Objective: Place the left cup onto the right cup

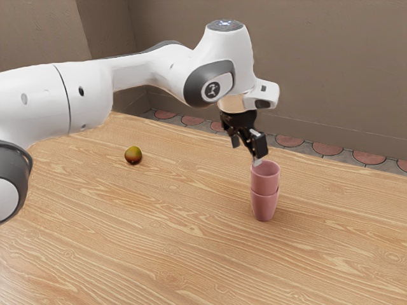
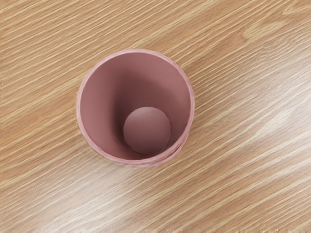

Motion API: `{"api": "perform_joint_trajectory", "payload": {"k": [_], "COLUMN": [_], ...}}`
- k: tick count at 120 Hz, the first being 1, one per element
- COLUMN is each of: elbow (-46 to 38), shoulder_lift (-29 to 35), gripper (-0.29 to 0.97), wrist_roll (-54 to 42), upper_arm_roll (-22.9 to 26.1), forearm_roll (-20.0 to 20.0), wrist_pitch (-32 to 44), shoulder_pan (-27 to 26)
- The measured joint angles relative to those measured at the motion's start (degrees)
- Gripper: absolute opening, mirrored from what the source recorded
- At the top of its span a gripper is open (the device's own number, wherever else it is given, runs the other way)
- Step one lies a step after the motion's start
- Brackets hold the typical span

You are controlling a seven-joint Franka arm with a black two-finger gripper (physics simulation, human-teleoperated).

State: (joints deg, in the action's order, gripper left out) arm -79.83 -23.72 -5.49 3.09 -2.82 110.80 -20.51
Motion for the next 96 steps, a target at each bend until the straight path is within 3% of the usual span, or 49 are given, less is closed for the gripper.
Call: {"api": "perform_joint_trajectory", "payload": {"k": [32,66,96], "elbow": [-13.9,-14.2,-13.8], "shoulder_lift": [12.9,18.4,21.8], "gripper": [0.67,0.68,0.68], "wrist_roll": [-0.4,-2.2,-3.7], "upper_arm_roll": [-0.1,-5.0,-5.4], "forearm_roll": [1.1,1.4,1.2], "wrist_pitch": [-0.8,-5.7,-8.5], "shoulder_pan": [8.3,11.8,11.8]}}
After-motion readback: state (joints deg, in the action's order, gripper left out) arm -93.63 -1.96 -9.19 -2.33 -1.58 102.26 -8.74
